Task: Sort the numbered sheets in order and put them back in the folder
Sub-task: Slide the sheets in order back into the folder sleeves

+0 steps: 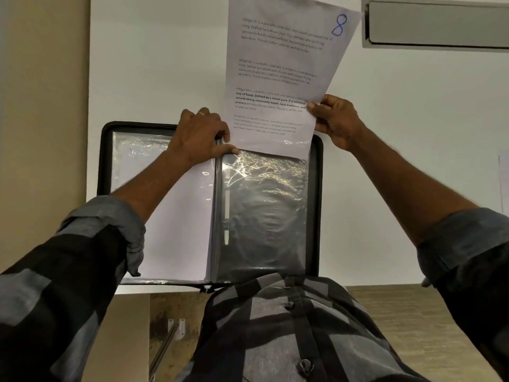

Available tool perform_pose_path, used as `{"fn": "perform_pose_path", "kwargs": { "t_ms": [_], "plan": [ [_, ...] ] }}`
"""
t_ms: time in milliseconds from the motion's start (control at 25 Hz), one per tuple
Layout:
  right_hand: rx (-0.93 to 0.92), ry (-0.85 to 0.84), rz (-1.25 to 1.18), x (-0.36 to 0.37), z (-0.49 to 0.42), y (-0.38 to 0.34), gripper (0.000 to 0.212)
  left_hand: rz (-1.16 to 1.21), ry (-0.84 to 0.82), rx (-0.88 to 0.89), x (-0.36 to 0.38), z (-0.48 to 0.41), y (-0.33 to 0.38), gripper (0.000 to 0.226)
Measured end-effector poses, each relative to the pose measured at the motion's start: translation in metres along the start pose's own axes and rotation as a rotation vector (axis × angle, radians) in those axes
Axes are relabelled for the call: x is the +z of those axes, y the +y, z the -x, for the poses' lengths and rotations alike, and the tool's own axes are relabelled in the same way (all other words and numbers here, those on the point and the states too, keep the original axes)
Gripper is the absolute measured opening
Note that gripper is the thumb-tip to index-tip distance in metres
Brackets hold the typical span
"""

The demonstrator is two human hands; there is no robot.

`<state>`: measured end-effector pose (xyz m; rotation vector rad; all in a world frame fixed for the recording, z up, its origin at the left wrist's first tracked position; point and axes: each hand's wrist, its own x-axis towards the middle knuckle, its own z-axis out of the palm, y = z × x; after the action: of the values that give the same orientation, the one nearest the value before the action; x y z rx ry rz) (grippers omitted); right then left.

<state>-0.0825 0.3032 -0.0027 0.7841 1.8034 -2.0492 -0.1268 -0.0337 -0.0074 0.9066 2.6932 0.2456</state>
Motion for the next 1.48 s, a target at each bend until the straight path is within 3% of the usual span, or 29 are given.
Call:
{"fn": "perform_pose_path", "kwargs": {
  "t_ms": [80,160,320,400,520,640,760,920,1040,1120,1240,1320,1480],
  "plan": [
    [0.018,-0.017,0.021,-0.001,-0.003,0.0,0.036,0.059,-0.025,0.009,-0.002,-0.002,-0.003,0.044],
    [0.038,-0.035,0.038,-0.001,-0.005,0.002,0.034,0.27,-0.031,-0.011,0.0,-0.001,-0.007,0.039],
    [0.078,-0.062,0.042,0.001,-0.006,0.007,0.035,0.822,0.173,-0.248,0.004,-0.004,-0.005,0.063],
    [0.113,-0.084,0.055,0.001,-0.004,0.008,0.038,0.98,0.179,-0.333,0.006,-0.011,-0.002,0.075],
    [0.137,-0.124,0.183,-0.002,0.003,0.006,0.039,1.121,0.098,-0.376,0.011,-0.018,0.003,0.064],
    [0.038,-0.079,0.288,-0.007,-0.004,-0.015,0.037,1.114,0.081,-0.366,0.02,-0.018,0.003,0.051],
    [-0.203,0.01,0.391,-0.003,-0.034,-0.068,0.052,1.116,0.082,-0.325,0.017,-0.018,0.0,0.047],
    [-0.453,-0.111,0.967,0.025,-0.071,-0.136,0.07,1.114,0.065,-0.312,0.015,-0.016,0.001,0.046],
    [-0.335,-0.361,1.297,0.065,-0.08,-0.162,0.055,1.07,0.092,-0.279,0.019,-0.013,0.002,0.046],
    [-0.272,-0.429,1.401,0.077,-0.085,-0.163,0.039,1.031,0.135,-0.259,0.022,-0.011,0.005,0.05],
    [-0.265,-0.468,1.398,0.079,-0.093,-0.153,0.025,0.893,0.303,-0.227,0.029,-0.002,0.019,0.061],
    [-0.213,-0.502,1.369,0.077,-0.098,-0.145,0.022,0.681,0.383,-0.188,0.036,0.011,0.037,0.065],
    [-0.052,-0.601,1.233,0.072,-0.107,-0.128,0.022,0.325,0.293,0.022,0.06,0.044,0.077,0.066]
  ]
}}
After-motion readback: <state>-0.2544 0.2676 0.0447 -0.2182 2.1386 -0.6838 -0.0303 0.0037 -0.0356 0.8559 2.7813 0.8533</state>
